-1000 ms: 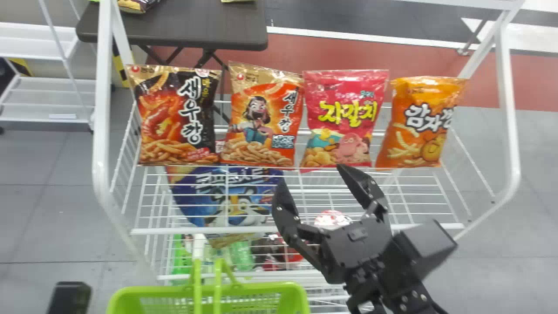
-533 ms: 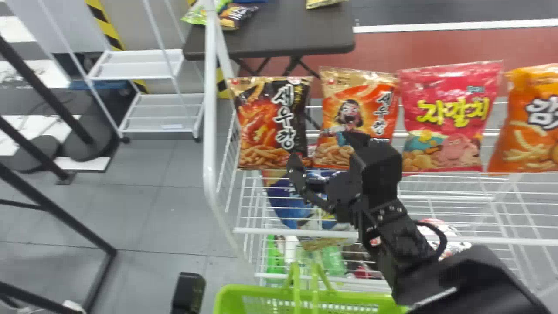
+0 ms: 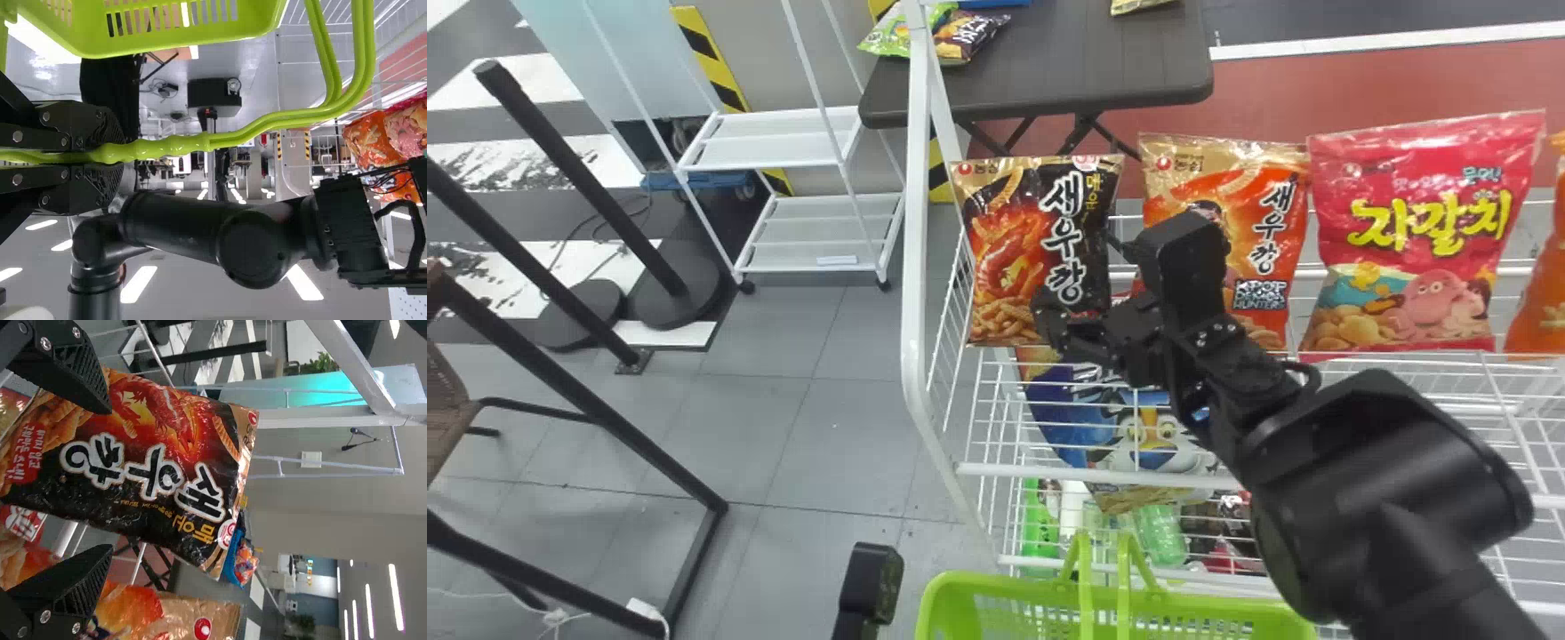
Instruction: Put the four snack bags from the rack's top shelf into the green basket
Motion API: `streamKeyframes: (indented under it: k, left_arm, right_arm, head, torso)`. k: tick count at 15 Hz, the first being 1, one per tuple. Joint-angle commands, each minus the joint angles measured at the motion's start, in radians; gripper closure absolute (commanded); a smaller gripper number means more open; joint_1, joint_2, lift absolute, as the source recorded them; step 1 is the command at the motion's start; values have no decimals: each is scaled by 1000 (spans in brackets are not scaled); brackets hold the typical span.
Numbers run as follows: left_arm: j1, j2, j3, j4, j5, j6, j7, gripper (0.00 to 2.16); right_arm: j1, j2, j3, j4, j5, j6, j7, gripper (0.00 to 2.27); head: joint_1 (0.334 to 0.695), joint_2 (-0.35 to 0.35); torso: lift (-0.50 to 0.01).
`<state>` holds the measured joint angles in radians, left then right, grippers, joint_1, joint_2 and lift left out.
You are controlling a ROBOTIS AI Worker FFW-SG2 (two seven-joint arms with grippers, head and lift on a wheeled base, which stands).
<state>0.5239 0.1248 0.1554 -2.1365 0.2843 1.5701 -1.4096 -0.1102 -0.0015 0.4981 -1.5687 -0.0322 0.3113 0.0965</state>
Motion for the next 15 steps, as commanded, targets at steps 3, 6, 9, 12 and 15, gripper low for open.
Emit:
streamKeyframes:
  k: [3, 6, 9, 12, 15]
  left_arm:
    - [-27, 6, -2, 29, 1, 1, -3, 2138]
    - [-36, 6, -2, 32, 1, 1, -3, 2138]
    - [-42, 6, -2, 35, 1, 1, -2, 2138]
    - [-45, 6, -2, 40, 1, 1, -2, 2138]
    - [-51, 6, 6, 33, 1, 1, 0, 2138]
  right_arm:
    - [-85, 2, -3, 82, -29, 44, 54, 275]
    - [-126, 2, -7, 105, -54, 130, 120, 1443]
    - [-125, 2, -12, 91, -78, 164, 146, 2246]
    - [-71, 2, -13, -14, -55, 204, 144, 2246]
    - [24, 2, -15, -179, 31, 277, 138, 2250]
  head:
    - [695, 234]
    - [695, 235]
    - [695, 238]
    - [695, 248]
    - [695, 256]
  torso:
    - [0]
    - [0]
    - [0]
    - [0]
    - [0]
